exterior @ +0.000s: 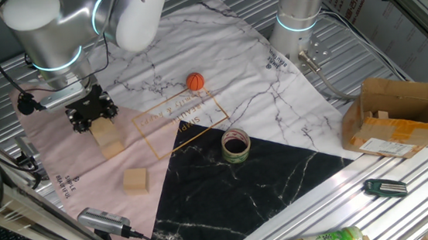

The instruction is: Stack the blocks into a pyramid shape

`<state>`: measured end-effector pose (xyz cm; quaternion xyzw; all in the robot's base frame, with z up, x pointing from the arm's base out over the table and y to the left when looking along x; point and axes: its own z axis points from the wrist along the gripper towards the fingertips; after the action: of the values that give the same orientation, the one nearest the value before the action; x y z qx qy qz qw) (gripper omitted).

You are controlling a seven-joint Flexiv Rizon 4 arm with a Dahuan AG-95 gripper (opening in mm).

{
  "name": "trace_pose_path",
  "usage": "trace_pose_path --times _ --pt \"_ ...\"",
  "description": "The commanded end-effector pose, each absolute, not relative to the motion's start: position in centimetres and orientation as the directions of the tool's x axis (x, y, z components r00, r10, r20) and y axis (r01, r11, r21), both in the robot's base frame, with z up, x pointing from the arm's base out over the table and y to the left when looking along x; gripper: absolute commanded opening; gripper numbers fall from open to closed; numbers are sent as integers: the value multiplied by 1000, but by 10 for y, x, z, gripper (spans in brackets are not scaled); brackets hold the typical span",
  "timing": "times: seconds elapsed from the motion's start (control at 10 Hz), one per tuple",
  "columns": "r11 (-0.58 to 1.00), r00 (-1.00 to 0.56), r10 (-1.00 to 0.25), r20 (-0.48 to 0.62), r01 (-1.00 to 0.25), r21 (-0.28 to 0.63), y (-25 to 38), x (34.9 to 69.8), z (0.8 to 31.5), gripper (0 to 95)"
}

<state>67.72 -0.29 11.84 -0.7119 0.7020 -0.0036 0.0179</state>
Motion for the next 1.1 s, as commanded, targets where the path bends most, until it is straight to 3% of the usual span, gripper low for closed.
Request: trace_pose_path --times 0.1,1.1 --pt "-11 11 -1000 -21 -1000 -29 -4 678 118 0" --pt "-9 10 -1000 -19 -999 -31 -13 682 112 0"
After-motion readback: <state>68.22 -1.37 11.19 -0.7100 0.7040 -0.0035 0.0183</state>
